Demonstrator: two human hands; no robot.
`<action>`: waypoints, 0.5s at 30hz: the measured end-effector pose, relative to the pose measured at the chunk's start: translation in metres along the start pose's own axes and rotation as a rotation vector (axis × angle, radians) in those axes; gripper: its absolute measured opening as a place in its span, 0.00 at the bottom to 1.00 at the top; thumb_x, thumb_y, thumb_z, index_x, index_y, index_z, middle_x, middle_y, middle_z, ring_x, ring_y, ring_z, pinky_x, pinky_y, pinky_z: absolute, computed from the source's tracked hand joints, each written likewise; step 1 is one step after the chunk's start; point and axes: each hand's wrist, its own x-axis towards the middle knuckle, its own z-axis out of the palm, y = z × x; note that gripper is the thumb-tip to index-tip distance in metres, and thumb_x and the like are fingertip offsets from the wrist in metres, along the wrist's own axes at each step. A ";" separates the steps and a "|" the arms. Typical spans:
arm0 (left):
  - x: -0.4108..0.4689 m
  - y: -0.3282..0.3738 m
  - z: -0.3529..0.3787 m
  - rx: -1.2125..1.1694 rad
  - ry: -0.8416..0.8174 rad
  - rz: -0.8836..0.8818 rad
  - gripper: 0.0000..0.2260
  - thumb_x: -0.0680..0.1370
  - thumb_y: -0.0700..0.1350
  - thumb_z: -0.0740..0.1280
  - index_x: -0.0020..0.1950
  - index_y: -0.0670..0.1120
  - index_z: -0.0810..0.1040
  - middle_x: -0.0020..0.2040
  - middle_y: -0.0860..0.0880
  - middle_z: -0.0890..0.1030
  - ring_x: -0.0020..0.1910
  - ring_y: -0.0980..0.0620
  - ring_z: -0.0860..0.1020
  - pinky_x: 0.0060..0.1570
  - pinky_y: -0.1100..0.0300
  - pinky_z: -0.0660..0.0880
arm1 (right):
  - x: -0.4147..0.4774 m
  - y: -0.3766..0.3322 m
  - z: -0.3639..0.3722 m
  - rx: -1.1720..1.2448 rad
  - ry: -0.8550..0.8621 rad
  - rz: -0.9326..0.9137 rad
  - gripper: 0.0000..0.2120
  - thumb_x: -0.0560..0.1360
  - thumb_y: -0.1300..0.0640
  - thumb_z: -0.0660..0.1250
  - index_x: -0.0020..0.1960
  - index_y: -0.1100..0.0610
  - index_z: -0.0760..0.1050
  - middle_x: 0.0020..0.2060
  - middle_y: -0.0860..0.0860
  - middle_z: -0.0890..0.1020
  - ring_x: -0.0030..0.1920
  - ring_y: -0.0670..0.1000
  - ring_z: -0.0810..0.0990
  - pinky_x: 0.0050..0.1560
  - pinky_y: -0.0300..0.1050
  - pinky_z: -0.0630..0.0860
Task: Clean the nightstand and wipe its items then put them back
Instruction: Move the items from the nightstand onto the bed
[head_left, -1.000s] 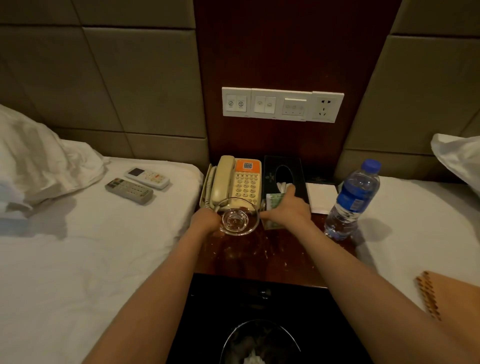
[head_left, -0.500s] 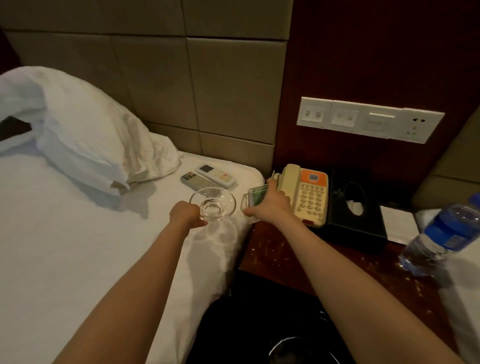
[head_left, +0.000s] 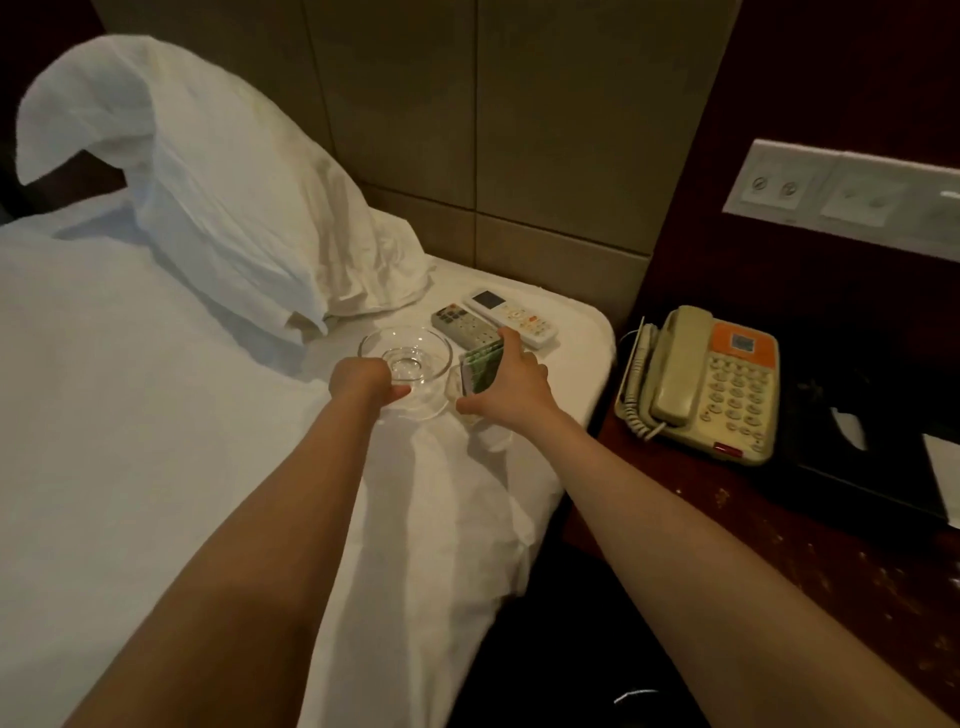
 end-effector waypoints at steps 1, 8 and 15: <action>0.007 0.000 0.000 0.053 0.044 0.019 0.15 0.80 0.33 0.55 0.66 0.31 0.67 0.52 0.35 0.79 0.26 0.53 0.82 0.23 0.69 0.74 | 0.005 -0.001 0.002 0.002 0.003 -0.004 0.51 0.65 0.50 0.76 0.76 0.53 0.46 0.69 0.59 0.64 0.68 0.61 0.62 0.65 0.52 0.64; 0.025 -0.008 0.005 0.242 0.040 0.036 0.17 0.79 0.32 0.58 0.68 0.32 0.66 0.56 0.35 0.78 0.30 0.49 0.82 0.14 0.68 0.68 | 0.027 0.001 0.018 -0.013 0.017 -0.039 0.51 0.64 0.52 0.76 0.76 0.53 0.47 0.70 0.58 0.62 0.70 0.60 0.59 0.70 0.55 0.62; 0.039 -0.011 0.014 0.579 0.182 0.207 0.24 0.81 0.55 0.55 0.64 0.36 0.73 0.63 0.40 0.76 0.64 0.43 0.73 0.59 0.60 0.67 | 0.031 0.002 0.033 0.091 0.134 -0.056 0.50 0.65 0.54 0.76 0.76 0.52 0.47 0.72 0.55 0.56 0.72 0.58 0.56 0.71 0.52 0.60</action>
